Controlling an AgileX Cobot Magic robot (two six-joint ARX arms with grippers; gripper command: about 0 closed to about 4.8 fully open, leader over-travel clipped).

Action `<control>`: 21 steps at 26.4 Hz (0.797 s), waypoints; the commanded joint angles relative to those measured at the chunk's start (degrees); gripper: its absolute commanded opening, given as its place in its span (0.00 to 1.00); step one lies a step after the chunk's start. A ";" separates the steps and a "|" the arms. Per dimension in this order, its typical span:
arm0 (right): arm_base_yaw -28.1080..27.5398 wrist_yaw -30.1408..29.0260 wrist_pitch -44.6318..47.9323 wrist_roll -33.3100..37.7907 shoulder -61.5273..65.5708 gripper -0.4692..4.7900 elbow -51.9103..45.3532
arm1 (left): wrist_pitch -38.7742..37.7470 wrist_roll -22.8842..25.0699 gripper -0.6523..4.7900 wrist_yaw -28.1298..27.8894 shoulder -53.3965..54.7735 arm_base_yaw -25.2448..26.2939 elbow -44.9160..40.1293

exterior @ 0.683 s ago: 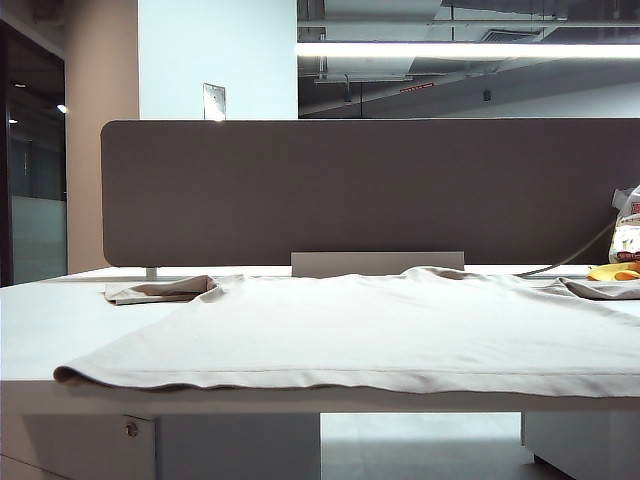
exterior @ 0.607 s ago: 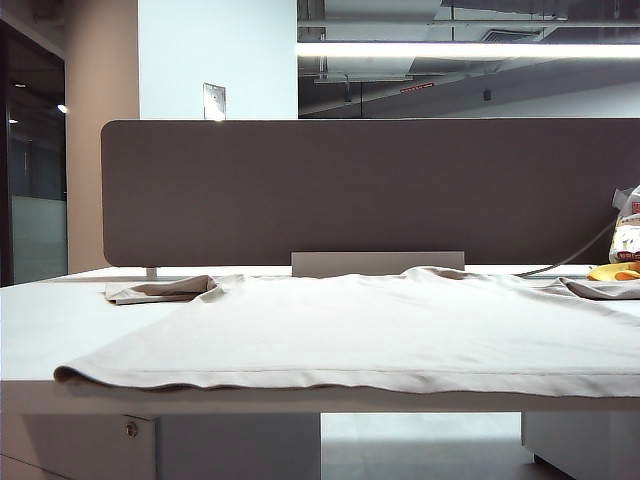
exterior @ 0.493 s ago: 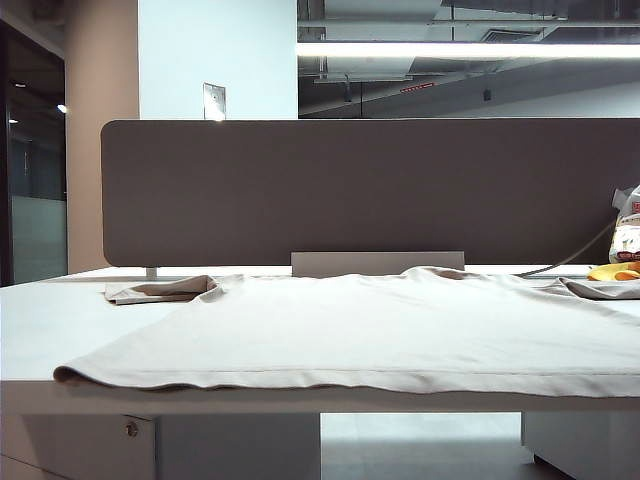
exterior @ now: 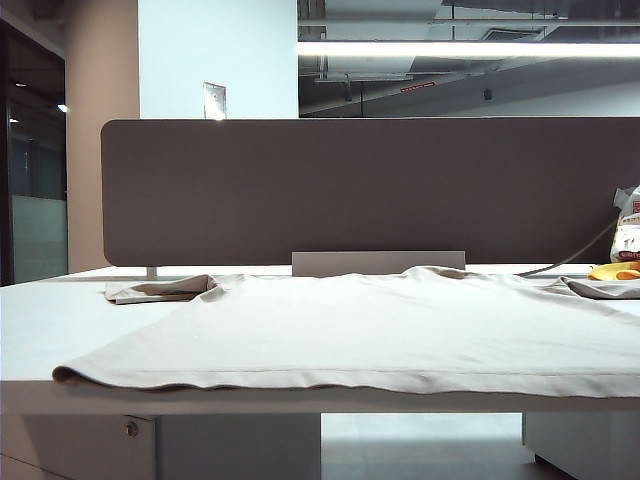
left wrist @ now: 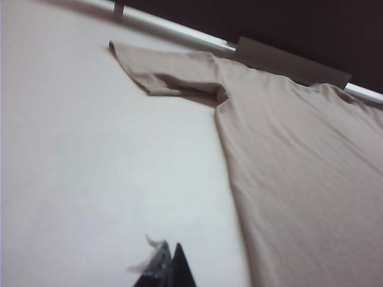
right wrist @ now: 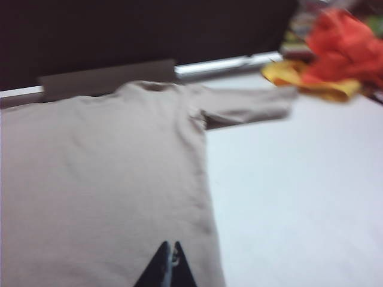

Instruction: Fold the bottom side of the T-shirt horizontally towards the center, about one-third of the way, then fold the sleeve back towards the center, creating a straight line along the edge of the T-shirt, and finally fold the bottom of the T-shirt up towards the top, creating a neat rectangle.

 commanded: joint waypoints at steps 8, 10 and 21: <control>-0.07 3.69 -1.14 5.14 25.83 0.08 13.92 | -1.05 -2.32 0.11 2.54 6.29 -5.79 2.93; -0.07 3.67 -1.09 7.21 30.16 0.08 16.35 | -0.85 -2.12 0.11 1.31 8.13 -7.41 4.07; -3.82 -3.91 -1.75 11.50 38.49 0.08 18.93 | 9.46 -3.63 0.11 6.14 32.22 -9.57 8.17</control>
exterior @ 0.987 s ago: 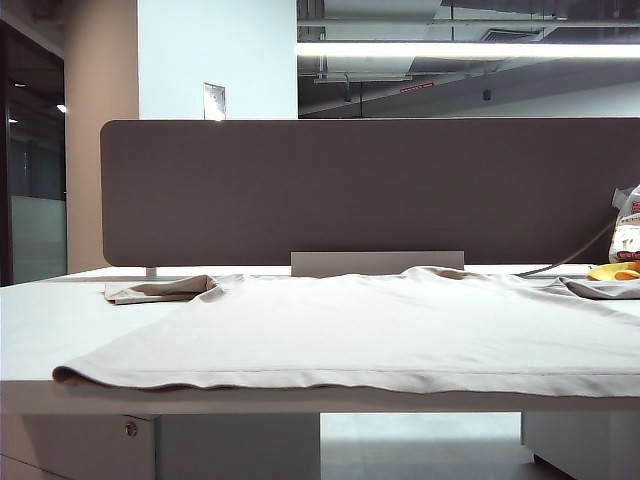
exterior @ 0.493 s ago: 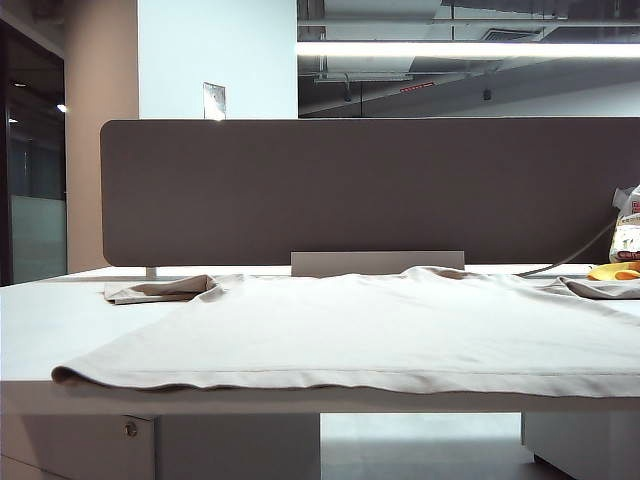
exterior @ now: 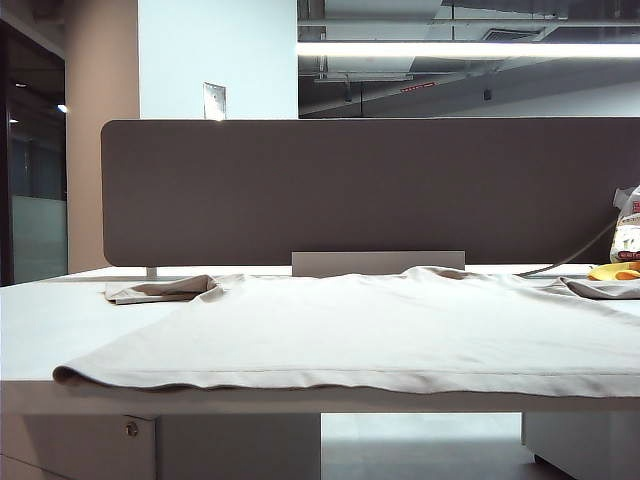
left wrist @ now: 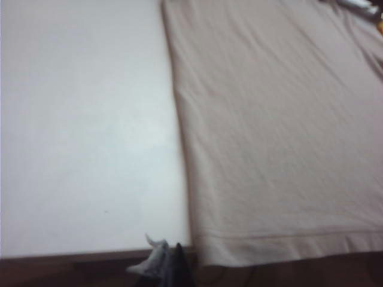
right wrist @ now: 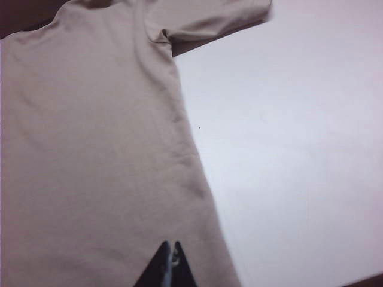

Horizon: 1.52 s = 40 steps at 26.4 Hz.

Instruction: Fold the bottom side of the T-shirt horizontally towards the center, about one-third of the way, then fold the sleeve back towards the center, creating a straight line along the edge of the T-shirt, and finally fold the bottom of the T-shirt up towards the top, creating a neat rectangle.

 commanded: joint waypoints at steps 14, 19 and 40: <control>-23.96 -24.61 -8.11 3.13 15.34 0.43 0.11 | 15.85 -3.08 0.29 13.79 33.51 0.02 8.68; -23.89 -27.30 -4.72 3.78 23.02 0.60 0.11 | 15.56 -7.28 0.36 16.61 33.94 0.02 8.68; -23.80 -33.31 -3.23 4.85 25.94 0.61 0.09 | 7.91 -9.31 0.77 19.74 38.10 0.02 8.66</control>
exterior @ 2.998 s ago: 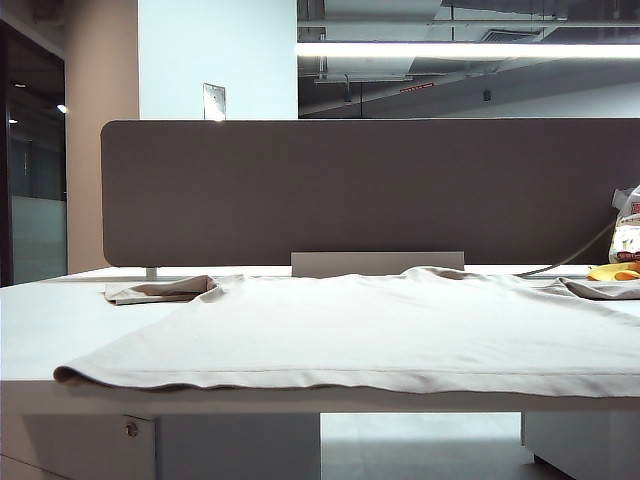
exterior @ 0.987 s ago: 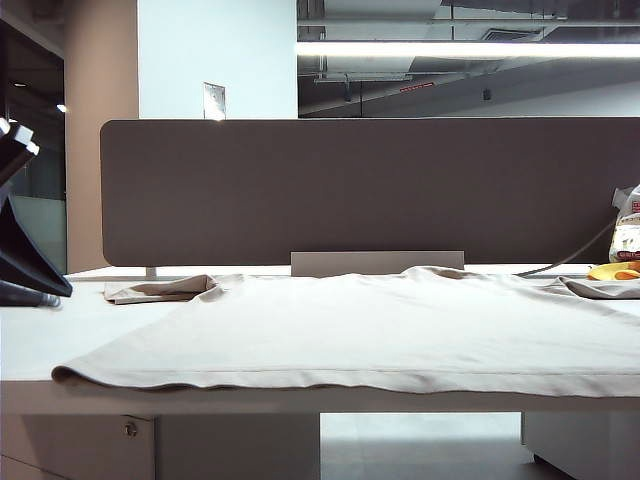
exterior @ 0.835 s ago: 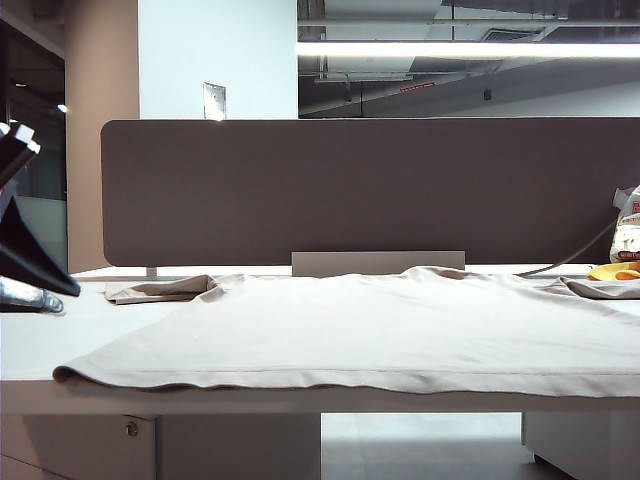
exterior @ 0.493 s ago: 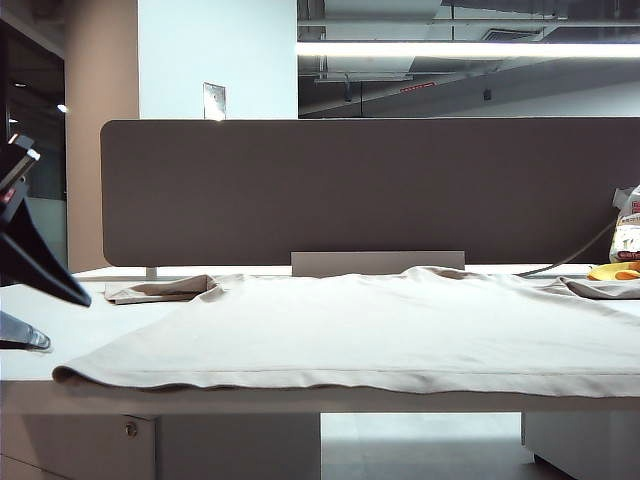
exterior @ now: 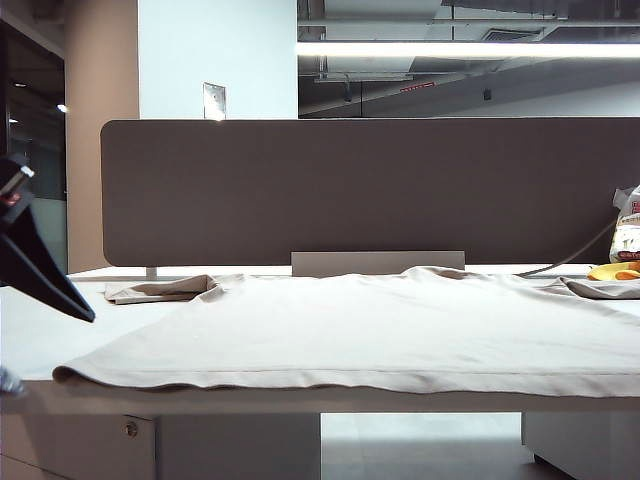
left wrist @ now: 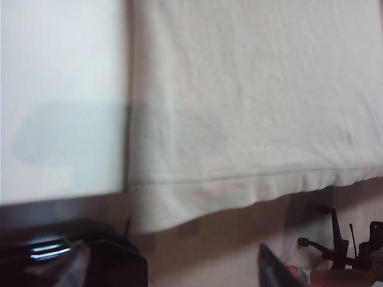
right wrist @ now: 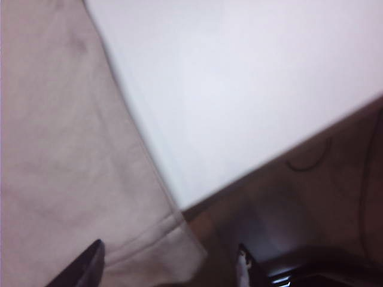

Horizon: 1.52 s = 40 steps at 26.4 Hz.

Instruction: Fold the bottom side of the T-shirt horizontally towards the center, about one-third of the way, then fold the sleeve back towards the center, creating a straight line along the edge of the T-shirt, and finally fold the bottom of the T-shirt up towards the top, creating a neat rectangle.

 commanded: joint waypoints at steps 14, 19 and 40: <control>5.79 -0.28 6.21 3.13 5.09 0.59 0.15 | 10.45 -3.74 0.71 3.26 10.60 0.02 1.18; 5.79 -0.28 6.21 3.10 5.09 0.34 0.15 | 10.62 -3.61 0.38 3.63 10.62 0.02 1.18; 5.77 -8.09 15.69 8.61 4.96 0.09 4.46 | 7.50 1.38 0.11 5.18 10.64 0.02 13.70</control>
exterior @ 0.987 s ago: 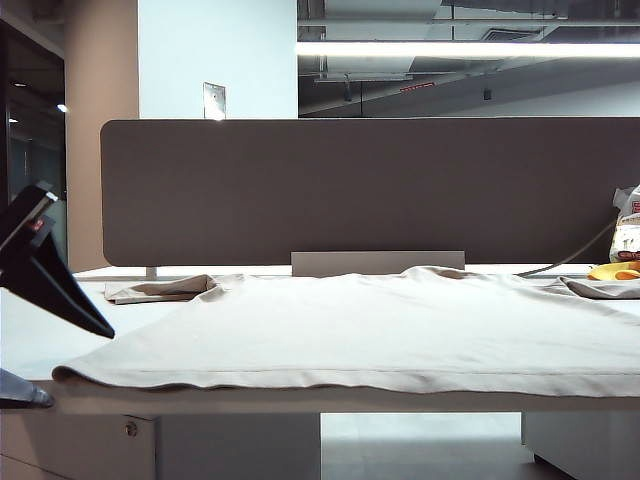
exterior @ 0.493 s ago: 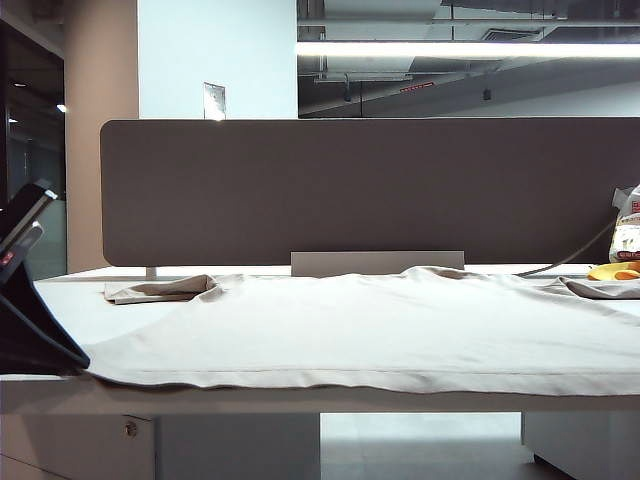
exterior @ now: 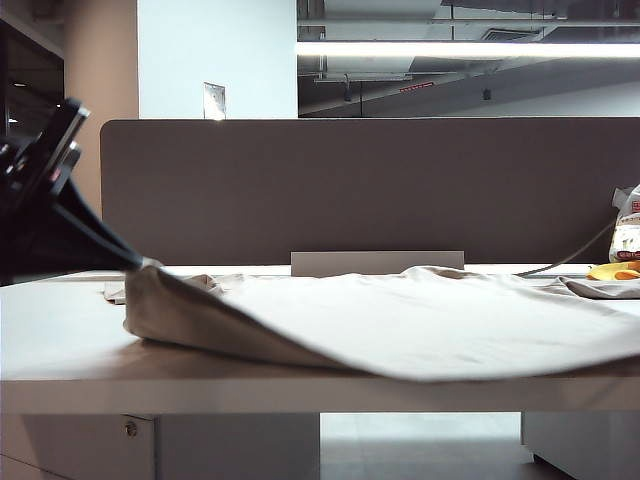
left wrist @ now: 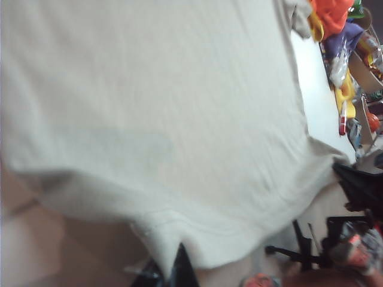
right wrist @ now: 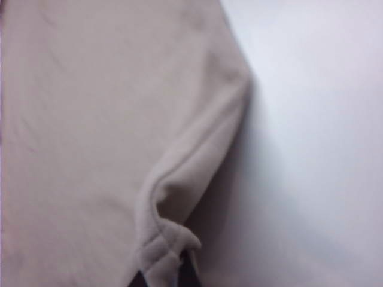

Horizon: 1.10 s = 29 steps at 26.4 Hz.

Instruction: Fold the bottom side of the T-shirt horizontally towards the center, about one-third of the way, then fold the sleeve back towards the center, creating a straight line along the edge of the T-shirt, and finally fold the bottom of the T-shirt up towards the top, creating a neat rectangle.

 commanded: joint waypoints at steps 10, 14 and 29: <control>0.02 0.74 -0.28 0.31 1.84 0.09 11.96 | -7.87 7.54 0.11 -4.79 7.23 0.02 13.25; 0.07 -0.22 -0.81 0.31 5.20 0.09 14.64 | -7.96 8.79 0.11 -4.92 11.08 0.02 17.16; 0.07 -0.55 -0.70 0.28 13.20 0.09 21.29 | -7.93 10.95 0.11 -10.73 15.10 0.13 25.57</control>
